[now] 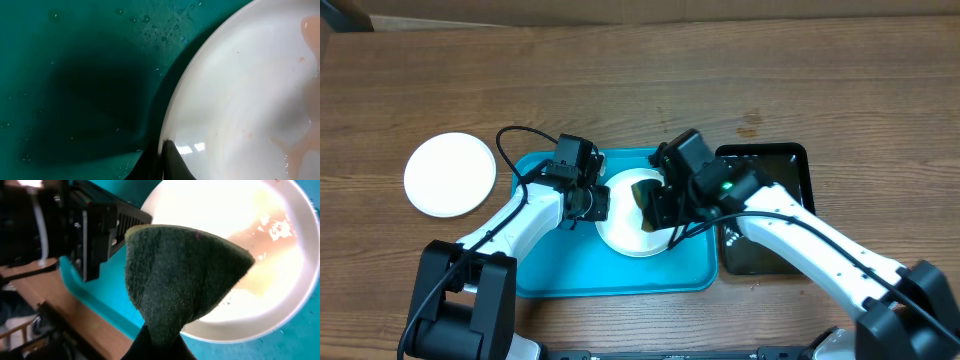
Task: Clean dirty plates on tray and stack at the side
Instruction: 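Scrub the white plate again with the sponge in right gripper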
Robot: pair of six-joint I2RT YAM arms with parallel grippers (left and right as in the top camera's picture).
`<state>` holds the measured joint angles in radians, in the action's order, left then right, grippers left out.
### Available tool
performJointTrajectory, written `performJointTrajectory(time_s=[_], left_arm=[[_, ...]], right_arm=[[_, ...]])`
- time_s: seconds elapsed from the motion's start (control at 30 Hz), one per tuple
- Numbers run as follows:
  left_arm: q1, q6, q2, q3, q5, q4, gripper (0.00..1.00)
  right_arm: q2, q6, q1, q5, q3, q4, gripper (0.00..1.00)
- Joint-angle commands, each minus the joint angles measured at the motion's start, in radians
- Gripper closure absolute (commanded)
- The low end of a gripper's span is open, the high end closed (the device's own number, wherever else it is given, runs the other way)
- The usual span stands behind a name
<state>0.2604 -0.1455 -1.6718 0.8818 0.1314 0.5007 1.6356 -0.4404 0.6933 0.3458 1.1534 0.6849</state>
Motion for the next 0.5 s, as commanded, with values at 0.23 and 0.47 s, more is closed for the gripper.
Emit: performJointTrajectory(time_s=[0.23,0.47], left_arm=[[0.004,0.026,-0.008,-0.010,0.000,0.015,0.96],[0.004,0.026,-0.008,-0.010,0.000,0.013,0.96]], right_arm=[[0.165,-0.116,-0.031,-0.151,-0.003,-0.127,0.96],[0.172,-0.113,-0.070,-0.155,-0.008,-0.132,0.96]])
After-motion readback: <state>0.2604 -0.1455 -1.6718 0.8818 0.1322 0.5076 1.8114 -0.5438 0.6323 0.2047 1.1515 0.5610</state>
